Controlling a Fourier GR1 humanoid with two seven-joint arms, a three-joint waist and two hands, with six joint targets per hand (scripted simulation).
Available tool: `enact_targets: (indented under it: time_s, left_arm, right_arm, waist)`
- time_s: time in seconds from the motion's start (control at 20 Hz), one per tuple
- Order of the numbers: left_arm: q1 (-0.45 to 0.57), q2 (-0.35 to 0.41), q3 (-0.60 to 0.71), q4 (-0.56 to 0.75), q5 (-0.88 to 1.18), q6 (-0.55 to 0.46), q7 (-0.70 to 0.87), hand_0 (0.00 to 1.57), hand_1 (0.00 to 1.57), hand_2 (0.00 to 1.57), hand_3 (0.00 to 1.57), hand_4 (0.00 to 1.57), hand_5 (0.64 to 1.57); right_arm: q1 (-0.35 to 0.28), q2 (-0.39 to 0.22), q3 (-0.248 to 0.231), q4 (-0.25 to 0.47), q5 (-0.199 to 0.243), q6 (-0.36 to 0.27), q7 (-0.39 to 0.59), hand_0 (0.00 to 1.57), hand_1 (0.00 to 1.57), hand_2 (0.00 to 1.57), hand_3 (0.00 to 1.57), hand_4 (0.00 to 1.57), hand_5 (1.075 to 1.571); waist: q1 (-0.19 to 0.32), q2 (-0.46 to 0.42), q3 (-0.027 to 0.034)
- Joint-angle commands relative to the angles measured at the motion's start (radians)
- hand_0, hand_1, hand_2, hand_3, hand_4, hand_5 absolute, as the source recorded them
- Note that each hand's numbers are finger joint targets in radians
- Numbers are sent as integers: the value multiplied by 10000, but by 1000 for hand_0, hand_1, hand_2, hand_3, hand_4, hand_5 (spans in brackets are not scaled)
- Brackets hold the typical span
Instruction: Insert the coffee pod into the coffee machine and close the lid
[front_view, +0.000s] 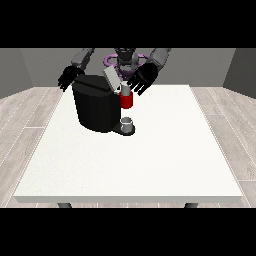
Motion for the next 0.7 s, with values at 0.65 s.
enact_targets:
  time_s: [0.65]
  left_arm:
    - [-59, -92, 25, 301, -196, 26, -134, 1211, 1211, 1239, 1123, 460, 1571]
  right_arm:
    - [-231, -136, -99, -291, -71, -149, 239, 0, 0, 0, 0, 418, 1571]
  waist:
    - [-61, 284, 0]
